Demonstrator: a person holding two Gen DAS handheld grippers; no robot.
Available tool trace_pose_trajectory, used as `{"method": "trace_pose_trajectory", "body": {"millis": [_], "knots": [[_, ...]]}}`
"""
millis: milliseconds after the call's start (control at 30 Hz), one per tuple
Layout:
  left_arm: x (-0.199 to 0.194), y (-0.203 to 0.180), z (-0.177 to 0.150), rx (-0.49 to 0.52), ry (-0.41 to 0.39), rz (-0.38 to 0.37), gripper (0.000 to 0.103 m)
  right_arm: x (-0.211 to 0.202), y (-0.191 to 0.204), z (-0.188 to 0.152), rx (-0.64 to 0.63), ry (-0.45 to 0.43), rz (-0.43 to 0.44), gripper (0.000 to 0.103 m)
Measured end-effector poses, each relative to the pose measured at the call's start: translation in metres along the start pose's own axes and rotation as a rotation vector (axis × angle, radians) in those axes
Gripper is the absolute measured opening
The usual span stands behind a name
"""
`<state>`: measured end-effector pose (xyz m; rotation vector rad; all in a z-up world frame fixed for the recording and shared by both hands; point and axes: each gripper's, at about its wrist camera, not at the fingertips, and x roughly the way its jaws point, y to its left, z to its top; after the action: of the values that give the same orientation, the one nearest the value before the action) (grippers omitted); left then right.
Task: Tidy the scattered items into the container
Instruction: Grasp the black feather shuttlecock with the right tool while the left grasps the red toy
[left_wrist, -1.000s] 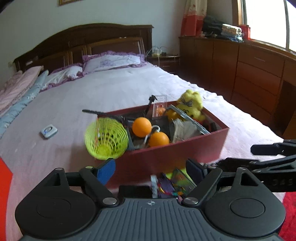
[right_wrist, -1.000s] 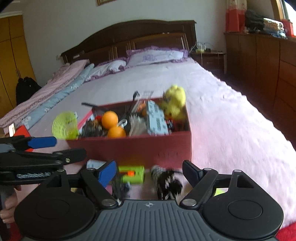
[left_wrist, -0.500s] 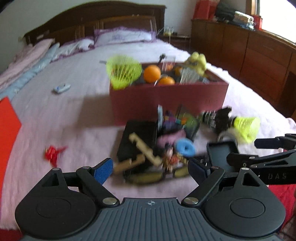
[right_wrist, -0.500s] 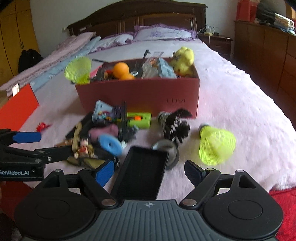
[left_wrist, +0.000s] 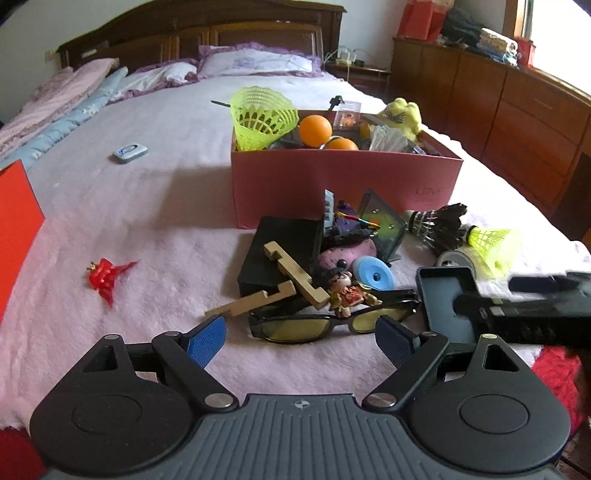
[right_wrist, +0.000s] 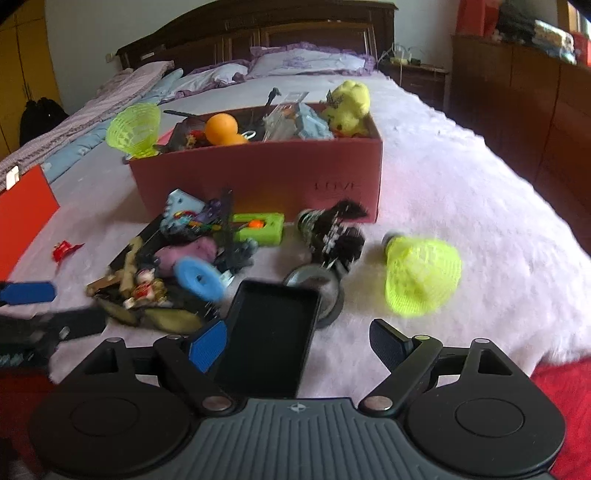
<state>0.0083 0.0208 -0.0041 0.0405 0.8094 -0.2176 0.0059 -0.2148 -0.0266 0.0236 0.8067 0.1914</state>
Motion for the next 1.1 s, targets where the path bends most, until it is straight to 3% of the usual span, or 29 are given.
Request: {"method": "trace_pose_trajectory", "body": {"millis": [267,400,700,867,1033,1100], "knots": [[0.003,0.000,-0.005,-0.001,0.008,0.016,0.088,0.039,-0.014,0.049,0.073,-0.064,-0.031,0.088],[0.003,0.013,-0.005,-0.030,-0.007,0.051,0.088,0.058,-0.017,0.060,0.114,-0.058,-0.047,0.078],[0.024,0.083,0.011,-0.115,-0.057,0.258,0.088,0.086,-0.021,0.067,0.101,-0.037,-0.082,0.080],[0.053,0.118,0.029,-0.102,-0.057,0.361,0.088,0.099,-0.023,0.065,0.110,-0.013,-0.100,0.080],[0.080,0.137,0.036,-0.081,-0.004,0.350,0.088,0.108,-0.022,0.061,0.084,-0.005,-0.110,0.083],[0.091,0.141,0.033,-0.089,0.038,0.301,0.078,0.112,-0.021,0.059,0.075,0.000,-0.114,0.085]]}}
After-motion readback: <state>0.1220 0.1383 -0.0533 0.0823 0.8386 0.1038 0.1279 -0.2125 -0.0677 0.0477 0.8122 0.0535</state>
